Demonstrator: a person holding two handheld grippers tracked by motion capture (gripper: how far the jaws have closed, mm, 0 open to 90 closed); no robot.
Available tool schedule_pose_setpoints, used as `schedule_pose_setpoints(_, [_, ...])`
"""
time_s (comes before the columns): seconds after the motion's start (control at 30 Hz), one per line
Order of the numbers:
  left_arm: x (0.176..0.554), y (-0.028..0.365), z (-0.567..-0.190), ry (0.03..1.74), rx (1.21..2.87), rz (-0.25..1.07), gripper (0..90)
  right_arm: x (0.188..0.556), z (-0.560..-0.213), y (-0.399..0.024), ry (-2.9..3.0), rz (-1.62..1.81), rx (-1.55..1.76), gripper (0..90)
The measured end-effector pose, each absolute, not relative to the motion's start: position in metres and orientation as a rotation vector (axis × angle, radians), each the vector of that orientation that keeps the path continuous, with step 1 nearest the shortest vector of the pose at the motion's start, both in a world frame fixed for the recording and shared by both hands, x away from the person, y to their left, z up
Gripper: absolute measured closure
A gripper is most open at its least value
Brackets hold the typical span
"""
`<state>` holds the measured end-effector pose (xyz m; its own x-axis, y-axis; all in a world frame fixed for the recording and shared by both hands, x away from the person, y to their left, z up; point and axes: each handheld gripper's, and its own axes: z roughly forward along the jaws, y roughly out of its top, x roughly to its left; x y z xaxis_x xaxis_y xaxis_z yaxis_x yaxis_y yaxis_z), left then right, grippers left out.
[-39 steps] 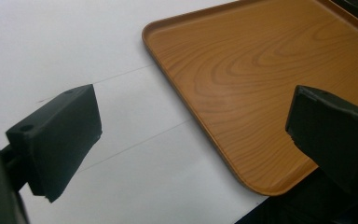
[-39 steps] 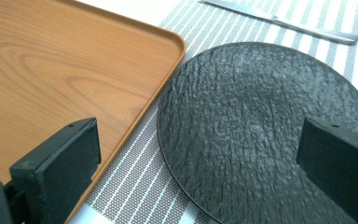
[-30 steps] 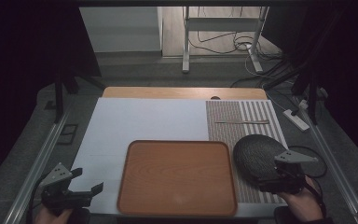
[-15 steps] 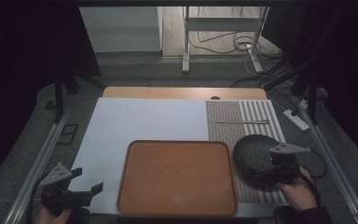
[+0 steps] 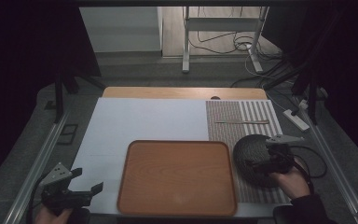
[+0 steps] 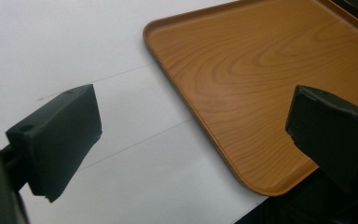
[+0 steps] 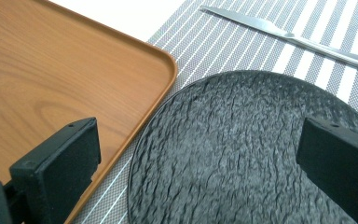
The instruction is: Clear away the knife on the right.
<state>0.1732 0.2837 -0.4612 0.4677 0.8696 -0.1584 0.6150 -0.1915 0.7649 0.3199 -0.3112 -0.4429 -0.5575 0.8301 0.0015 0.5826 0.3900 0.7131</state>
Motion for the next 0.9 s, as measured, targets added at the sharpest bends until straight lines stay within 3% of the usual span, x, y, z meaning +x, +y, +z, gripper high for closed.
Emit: schedule_pose_setpoints(0.9, [0.174,0.281,-0.461,1.237,1.929,0.406,3.7,0.376,-0.452,-0.308,2.289,0.894,1.311,0.0])
